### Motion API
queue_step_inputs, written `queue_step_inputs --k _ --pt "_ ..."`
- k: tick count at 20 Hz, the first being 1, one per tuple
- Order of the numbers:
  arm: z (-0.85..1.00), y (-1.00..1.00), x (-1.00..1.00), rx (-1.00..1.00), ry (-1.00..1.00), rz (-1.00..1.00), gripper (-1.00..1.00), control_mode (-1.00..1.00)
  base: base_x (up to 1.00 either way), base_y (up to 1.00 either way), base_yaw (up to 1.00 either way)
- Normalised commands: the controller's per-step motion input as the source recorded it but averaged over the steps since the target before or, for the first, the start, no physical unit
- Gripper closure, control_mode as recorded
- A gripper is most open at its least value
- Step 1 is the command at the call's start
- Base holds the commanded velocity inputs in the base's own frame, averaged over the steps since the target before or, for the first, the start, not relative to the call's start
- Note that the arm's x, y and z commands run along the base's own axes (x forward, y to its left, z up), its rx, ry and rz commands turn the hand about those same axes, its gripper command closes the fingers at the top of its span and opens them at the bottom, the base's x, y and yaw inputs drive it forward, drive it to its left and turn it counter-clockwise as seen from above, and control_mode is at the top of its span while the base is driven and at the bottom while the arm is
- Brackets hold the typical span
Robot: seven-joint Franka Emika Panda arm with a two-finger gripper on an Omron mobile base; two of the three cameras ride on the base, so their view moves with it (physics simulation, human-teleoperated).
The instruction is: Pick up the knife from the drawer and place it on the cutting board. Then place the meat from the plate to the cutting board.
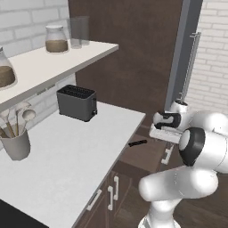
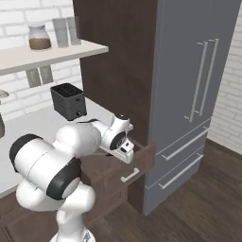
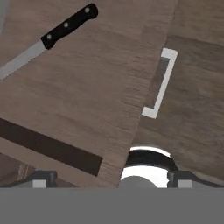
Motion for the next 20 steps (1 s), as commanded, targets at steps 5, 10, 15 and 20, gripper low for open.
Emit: queue_step_inputs --k 5,10,15,20 --pt "-0.43 -0.01 0.32 0.00 0.12 -0.05 -1.00 -1.00 0.00 0.00 0.00" --pt "-0.44 -0.11 0.13 0.00 0.06 -0.01 -1.00 -1.00 0.00 0.00 0.00" --pt "-0.46 0.00 0.38 0.00 0.02 -0.01 -1.00 -1.00 0.00 0.00 0.00" --pt "-0.29 -0.09 0.09 0.00 0.01 0.00 -1.00 -1.00 0.00 0.00 0.00"
